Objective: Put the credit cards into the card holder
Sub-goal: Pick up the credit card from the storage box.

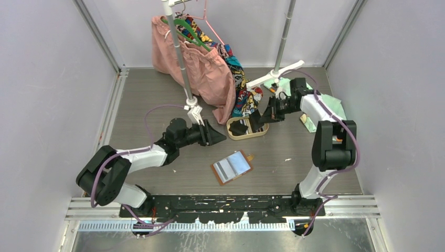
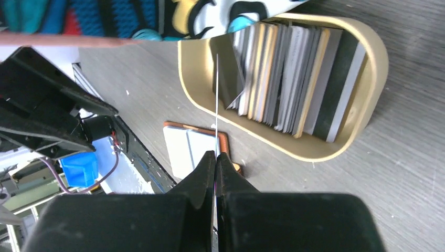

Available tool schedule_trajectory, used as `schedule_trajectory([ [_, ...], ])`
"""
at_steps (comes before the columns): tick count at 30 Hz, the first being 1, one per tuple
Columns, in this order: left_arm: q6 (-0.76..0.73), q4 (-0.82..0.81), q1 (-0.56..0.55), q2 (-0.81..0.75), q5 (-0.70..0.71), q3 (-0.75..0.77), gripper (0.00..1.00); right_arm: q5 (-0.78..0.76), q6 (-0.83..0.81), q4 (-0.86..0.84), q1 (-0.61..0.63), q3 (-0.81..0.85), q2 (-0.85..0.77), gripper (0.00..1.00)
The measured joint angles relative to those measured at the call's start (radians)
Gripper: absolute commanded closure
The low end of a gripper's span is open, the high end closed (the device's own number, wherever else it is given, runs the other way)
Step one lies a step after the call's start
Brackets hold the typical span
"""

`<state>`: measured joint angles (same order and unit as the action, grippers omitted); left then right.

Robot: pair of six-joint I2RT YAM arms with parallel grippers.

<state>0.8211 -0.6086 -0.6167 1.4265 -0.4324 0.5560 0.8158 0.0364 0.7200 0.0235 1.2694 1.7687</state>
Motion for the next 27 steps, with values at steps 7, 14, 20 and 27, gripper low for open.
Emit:
schedule_trajectory([
  [7,0.123,-0.299,-0.007,0.010,-0.015,-0.102,0.43,0.201,-0.054,-0.031,-0.012,-0.116,-0.174,0.99],
  [14,0.194,-0.602,-0.064,0.105,0.010,-0.111,0.40,0.383,-0.011,-0.163,0.059,-0.224,-0.293,0.99],
  [20,0.201,-0.697,-0.103,0.141,0.033,-0.094,0.43,0.461,0.005,-0.247,0.157,-0.236,-0.368,0.99],
  [27,0.220,-0.737,-0.109,0.141,0.040,-0.060,1.00,0.500,-0.019,-0.251,0.192,-0.236,-0.372,0.97],
])
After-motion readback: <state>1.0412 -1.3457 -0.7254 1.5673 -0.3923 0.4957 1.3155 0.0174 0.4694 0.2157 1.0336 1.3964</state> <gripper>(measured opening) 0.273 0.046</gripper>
